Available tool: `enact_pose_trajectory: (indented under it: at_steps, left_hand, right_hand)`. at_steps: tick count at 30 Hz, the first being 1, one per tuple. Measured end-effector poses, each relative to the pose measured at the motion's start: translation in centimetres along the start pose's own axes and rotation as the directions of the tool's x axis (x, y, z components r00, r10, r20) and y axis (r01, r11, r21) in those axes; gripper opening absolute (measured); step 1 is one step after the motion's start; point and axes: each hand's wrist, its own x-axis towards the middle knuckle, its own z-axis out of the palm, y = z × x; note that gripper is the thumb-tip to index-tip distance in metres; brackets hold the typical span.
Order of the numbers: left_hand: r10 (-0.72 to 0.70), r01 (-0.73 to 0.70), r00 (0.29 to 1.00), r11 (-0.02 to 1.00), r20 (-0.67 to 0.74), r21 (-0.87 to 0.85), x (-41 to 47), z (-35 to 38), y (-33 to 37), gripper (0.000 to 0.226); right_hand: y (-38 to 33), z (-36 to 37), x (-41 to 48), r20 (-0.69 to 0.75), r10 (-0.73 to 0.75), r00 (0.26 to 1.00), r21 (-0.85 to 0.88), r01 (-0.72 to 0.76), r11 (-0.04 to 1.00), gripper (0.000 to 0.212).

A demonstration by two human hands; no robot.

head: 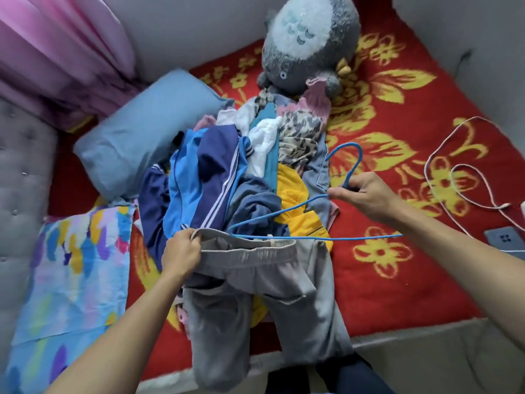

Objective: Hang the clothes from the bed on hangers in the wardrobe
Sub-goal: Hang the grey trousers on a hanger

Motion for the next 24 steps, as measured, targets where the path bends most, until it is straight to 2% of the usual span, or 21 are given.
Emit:
enact_pose_trajectory:
  at_steps: [3,5,8,9,11,14,17,19,21,22,24]
  left_hand:
    - [0.039,-0.039,0.999,0.999,-0.036,0.008,-0.2,-2.4,0.7,0.035]
    - [0.094,-0.093,0.994,0.995,-0.048,0.022,-0.7,-3.7,1.3,0.040]
    - [0.185,-0.179,0.980,0.980,-0.073,0.081,-2.1,-5.7,2.7,0.032]
    - [0.235,-0.225,0.968,0.968,-0.087,0.112,-2.6,-6.3,3.1,0.030]
    - [0.326,-0.307,0.940,0.938,-0.105,0.162,-3.6,-7.3,3.6,0.030]
    - [0.350,-0.345,0.932,0.936,-0.095,0.065,-4.5,-8.6,3.5,0.037]
    - [0.326,-0.327,0.942,0.945,-0.082,-0.008,-4.9,-9.7,2.6,0.038]
    - [0.333,-0.337,0.938,0.941,-0.098,-0.027,-5.4,-10.2,1.9,0.042]
    - [0.351,-0.352,0.928,0.936,-0.129,0.014,-5.6,-10.7,1.2,0.050]
    - [0.355,-0.354,0.923,0.935,-0.147,0.031,-5.6,-11.0,0.9,0.055]
    - [0.349,-0.349,0.915,0.936,-0.201,0.034,-5.3,-11.8,0.0,0.062]
  right_hand:
    - [-2.6,0.6,0.1,0.067,-0.094,0.993,0.047,0.091,0.995,0.022]
    - [-3.7,1.4,0.5,0.046,-0.118,0.992,0.041,0.117,0.992,0.035]
    - [-6.8,3.5,1.1,0.048,-0.176,0.983,0.091,0.171,0.981,0.053]
    - [-7.8,4.3,1.3,0.071,-0.198,0.978,0.110,0.190,0.976,0.052]
    - [-10.2,6.0,1.7,0.124,-0.218,0.968,0.150,0.199,0.968,0.038]
    - [-13.2,8.6,2.2,0.195,-0.244,0.950,0.224,0.199,0.954,0.037]
    - [-14.6,10.5,2.5,0.199,-0.265,0.944,0.285,0.203,0.937,0.036]
    - [-14.8,11.2,2.7,0.186,-0.241,0.952,0.307,0.176,0.935,0.024]
    - [-14.8,11.4,2.5,0.091,-0.218,0.972,0.228,0.193,0.954,0.018]
    - [-14.4,11.3,2.3,-0.017,-0.209,0.978,0.170,0.208,0.963,0.024]
    - [-13.1,11.0,1.2,-0.286,-0.171,0.943,0.112,0.210,0.971,0.028]
